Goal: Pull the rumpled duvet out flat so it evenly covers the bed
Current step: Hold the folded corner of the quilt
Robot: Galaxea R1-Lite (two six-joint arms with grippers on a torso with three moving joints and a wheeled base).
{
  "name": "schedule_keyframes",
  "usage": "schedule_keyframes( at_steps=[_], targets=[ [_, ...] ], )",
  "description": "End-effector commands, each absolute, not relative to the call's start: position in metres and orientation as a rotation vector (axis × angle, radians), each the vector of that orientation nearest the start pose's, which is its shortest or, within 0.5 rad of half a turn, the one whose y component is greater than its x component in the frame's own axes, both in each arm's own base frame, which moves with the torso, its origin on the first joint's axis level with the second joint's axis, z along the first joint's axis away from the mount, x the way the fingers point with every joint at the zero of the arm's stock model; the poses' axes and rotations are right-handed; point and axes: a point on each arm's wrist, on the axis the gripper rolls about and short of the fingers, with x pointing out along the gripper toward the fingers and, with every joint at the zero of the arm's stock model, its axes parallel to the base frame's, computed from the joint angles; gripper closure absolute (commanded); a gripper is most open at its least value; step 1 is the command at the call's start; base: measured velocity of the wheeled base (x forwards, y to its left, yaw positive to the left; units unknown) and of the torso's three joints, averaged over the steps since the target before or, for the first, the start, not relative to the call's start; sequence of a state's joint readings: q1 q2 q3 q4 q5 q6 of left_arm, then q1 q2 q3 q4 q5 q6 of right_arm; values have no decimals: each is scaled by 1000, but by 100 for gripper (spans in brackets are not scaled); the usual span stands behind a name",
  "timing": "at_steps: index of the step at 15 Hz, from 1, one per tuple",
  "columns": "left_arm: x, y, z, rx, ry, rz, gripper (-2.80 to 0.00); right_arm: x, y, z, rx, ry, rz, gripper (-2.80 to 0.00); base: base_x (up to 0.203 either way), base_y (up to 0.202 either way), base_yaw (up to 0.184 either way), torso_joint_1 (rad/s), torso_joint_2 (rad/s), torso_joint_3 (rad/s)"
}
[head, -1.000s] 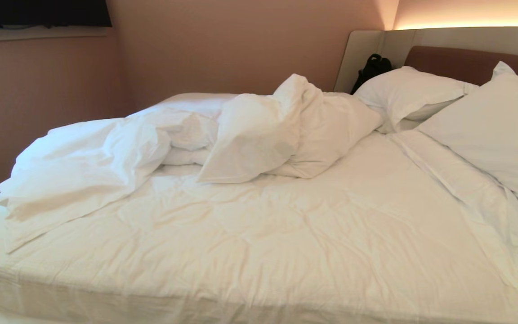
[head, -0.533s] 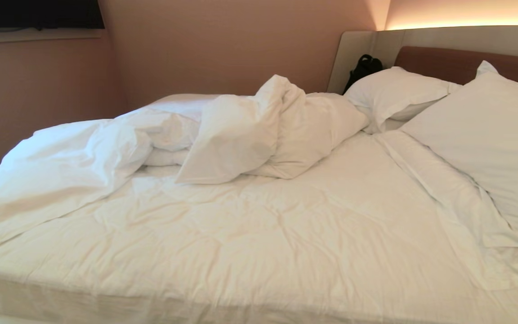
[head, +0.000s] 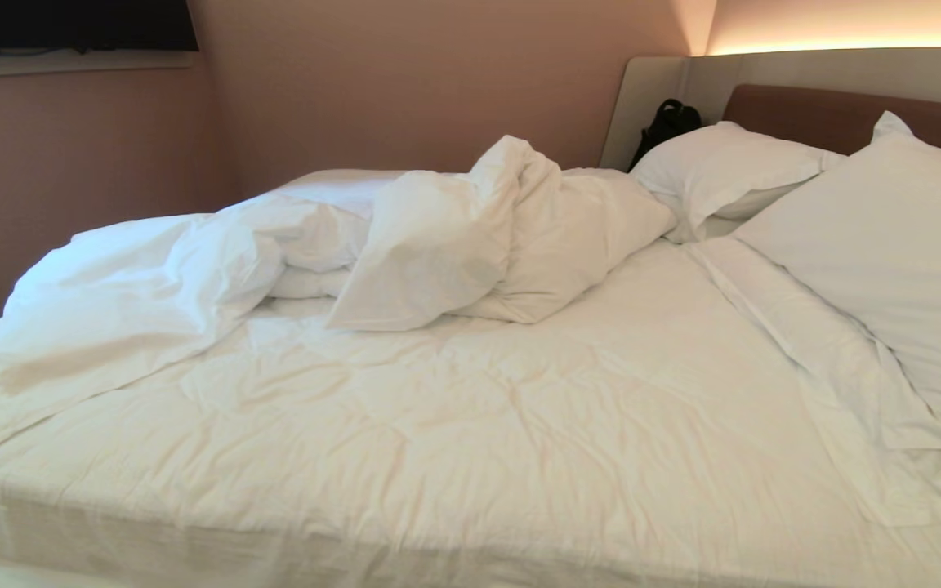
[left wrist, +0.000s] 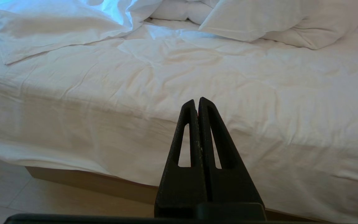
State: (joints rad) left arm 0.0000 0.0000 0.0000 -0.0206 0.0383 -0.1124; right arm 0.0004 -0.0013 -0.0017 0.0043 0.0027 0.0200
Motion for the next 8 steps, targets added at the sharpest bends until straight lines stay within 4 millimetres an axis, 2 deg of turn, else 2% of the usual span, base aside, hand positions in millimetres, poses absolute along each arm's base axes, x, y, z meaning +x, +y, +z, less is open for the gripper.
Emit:
schedule_keyframes(
  at_steps=[1,8],
  targets=[
    [-23,1,78,-114,-24,37,0,-23,0,75,19,3,3,0,0,0,0,0,0,0],
    [-23,1,78,-114,-24,37,0,-23,0,75,24,5,1,0,0,0,0,0,0,0]
  ],
)
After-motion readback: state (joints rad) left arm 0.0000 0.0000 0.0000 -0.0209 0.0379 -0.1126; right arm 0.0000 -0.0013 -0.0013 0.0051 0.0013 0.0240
